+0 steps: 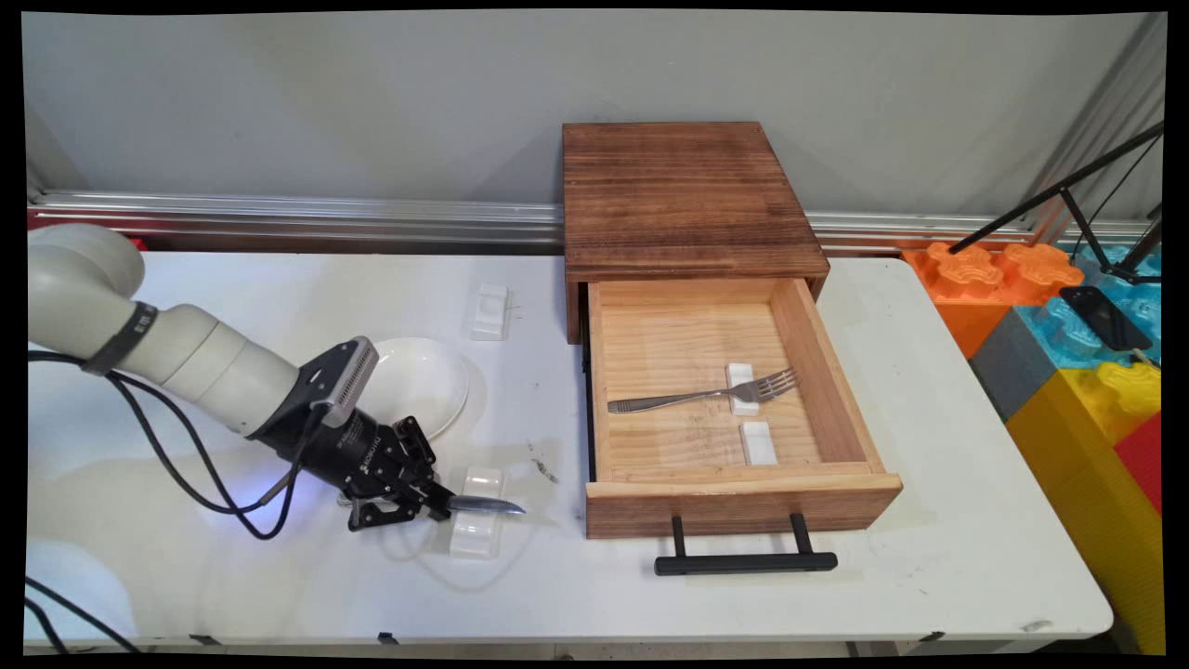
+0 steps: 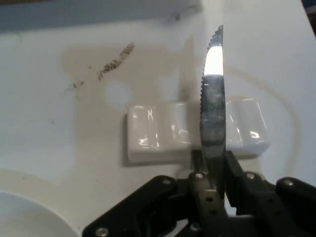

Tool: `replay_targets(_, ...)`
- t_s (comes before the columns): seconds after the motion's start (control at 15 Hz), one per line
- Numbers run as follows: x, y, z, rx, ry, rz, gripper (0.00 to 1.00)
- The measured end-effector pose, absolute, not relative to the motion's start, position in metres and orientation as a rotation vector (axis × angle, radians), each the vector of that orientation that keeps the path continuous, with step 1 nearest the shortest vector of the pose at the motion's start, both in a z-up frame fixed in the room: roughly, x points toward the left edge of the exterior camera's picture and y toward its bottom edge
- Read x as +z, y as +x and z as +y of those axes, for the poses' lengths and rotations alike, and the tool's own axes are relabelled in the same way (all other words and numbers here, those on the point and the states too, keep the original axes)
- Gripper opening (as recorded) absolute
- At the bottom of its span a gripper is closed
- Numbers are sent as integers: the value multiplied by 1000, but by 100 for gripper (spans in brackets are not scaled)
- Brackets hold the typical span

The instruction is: Place the picked object into the drawer

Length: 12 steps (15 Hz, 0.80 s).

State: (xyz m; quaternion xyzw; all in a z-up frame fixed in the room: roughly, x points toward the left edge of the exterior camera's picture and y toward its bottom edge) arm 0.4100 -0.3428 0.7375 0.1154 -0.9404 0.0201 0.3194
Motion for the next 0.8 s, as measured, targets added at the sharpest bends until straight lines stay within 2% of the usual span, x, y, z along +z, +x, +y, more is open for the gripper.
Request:
replay_targets(0.33, 759, 408, -349, 28, 350, -2485, 0)
replay_targets(0.8, 819, 403, -356, -13, 440, -2487, 0)
